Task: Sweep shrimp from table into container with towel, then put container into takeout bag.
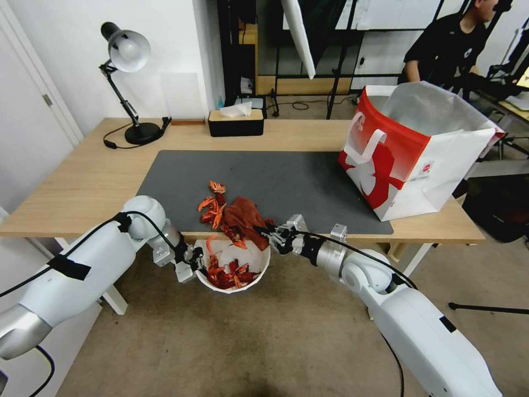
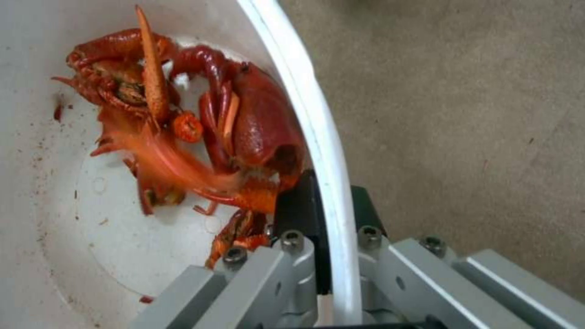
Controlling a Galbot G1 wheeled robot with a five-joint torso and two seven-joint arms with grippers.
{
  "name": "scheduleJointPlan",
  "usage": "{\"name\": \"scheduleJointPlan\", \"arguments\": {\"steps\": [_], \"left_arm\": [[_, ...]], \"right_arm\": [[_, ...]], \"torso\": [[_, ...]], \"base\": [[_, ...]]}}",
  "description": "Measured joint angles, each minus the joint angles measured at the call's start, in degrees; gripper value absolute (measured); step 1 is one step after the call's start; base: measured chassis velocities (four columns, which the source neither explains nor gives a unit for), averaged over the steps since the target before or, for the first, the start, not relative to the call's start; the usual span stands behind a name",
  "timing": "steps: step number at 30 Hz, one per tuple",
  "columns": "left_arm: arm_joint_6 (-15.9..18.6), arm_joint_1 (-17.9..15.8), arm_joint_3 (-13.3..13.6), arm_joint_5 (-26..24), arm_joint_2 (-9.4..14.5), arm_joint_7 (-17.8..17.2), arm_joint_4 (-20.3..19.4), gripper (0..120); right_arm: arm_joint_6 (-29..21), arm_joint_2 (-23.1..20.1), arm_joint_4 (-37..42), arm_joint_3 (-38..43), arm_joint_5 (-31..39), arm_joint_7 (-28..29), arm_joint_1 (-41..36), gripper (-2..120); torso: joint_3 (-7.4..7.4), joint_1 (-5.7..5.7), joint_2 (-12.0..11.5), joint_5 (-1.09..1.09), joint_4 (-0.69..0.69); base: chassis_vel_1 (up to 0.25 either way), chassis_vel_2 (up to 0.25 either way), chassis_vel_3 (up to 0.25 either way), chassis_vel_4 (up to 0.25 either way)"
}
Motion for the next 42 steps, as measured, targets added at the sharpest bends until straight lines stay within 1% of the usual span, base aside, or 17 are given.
{"name": "scheduleJointPlan", "arguments": {"steps": [11, 25, 42], "left_arm": [[0.07, 0.17, -0.09, 0.07, -0.07, 0.02, 0.04, 0], [0.11, -0.18, 0.24, 0.08, -0.17, 0.06, 0.12, 0], [0.02, 0.73, -0.82, 0.08, 0.45, 0.07, -0.20, 0]], "right_arm": [[0.35, 0.32, 0.87, 0.11, -0.44, -0.52, -1.45, 4], [0.30, -0.02, 4.06, 0.81, -1.01, -0.87, -4.37, 4], [0.17, -0.25, 6.87, 1.23, -0.92, -1.39, -6.35, 4]], "torso": [[0.00, 0.00, 0.00, 0.00, 0.00], [0.01, 0.00, 0.00, 0.00, 0.00], [0.00, 0.00, 0.00, 0.00, 0.00]], "base": [[0.000, 0.000, 0.000, 0.000], [0.000, 0.000, 0.000, 0.000], [0.000, 0.000, 0.000, 0.000]]}}
